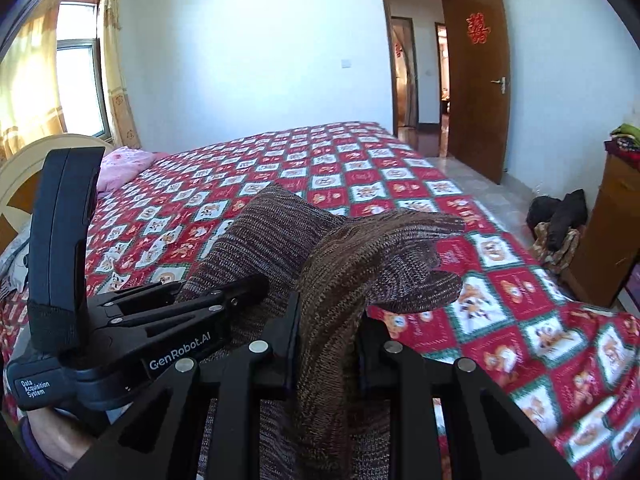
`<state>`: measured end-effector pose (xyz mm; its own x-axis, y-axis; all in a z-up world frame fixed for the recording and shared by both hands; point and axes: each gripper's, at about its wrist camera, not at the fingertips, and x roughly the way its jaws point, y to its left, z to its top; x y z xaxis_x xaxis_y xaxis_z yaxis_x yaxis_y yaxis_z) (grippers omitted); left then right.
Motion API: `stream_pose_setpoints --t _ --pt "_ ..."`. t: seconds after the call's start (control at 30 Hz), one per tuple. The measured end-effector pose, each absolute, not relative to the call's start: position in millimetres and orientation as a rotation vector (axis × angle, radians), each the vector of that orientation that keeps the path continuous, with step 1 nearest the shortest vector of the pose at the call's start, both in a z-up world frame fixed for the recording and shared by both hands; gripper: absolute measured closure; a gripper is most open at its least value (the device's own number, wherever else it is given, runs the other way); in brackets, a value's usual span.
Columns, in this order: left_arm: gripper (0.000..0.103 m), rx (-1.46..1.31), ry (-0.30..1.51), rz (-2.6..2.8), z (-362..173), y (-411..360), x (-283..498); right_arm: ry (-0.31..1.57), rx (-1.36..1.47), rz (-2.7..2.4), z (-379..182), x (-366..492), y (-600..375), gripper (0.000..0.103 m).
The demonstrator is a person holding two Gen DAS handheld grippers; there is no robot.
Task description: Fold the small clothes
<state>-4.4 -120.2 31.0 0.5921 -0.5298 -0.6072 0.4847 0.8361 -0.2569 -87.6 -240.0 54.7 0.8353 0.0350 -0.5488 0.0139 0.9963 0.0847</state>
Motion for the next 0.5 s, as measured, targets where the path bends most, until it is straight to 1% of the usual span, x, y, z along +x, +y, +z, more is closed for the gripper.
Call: stream_pose_setpoints --t 0.27,0.5 --pt "0.076 -0.052 0.713 -0.695 38 -155 -30 0.531 0.085 -0.07 69 -133 -266 0.08" --pt "0.076 -0.021 0.733 -0.769 33 -195 -45 0.518 0.108 -0.153 66 -163 -298 0.08"
